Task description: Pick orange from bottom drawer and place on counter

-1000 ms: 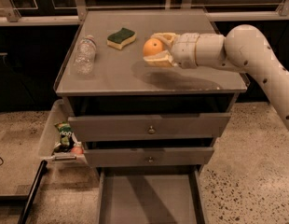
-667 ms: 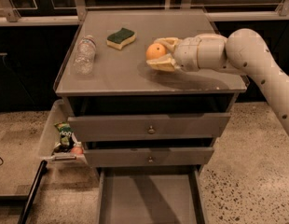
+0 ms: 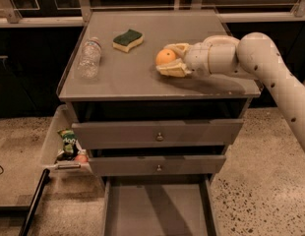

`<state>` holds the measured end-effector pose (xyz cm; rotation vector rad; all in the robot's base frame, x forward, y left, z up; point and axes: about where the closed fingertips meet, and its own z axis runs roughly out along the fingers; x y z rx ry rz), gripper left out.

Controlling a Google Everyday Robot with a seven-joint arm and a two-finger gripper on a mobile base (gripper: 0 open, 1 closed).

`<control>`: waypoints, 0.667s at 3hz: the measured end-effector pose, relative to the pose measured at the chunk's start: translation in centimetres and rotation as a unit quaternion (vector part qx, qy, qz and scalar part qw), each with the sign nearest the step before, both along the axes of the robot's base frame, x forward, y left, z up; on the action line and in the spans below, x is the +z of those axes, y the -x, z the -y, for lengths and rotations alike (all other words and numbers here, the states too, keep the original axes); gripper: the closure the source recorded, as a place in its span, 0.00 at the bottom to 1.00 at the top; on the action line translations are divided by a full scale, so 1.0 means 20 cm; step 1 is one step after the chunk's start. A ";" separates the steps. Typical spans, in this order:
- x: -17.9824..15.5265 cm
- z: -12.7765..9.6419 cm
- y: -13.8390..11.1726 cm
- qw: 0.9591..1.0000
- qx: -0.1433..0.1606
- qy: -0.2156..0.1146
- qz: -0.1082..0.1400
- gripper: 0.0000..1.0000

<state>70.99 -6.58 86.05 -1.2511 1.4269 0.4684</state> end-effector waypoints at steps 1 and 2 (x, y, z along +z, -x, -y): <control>0.00 0.00 0.00 1.000 0.000 0.000 0.000 0.81; 0.00 0.00 0.00 1.000 0.000 0.000 0.000 0.58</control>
Offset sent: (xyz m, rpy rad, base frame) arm 0.0000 0.0000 0.0000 0.0000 0.0000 0.0000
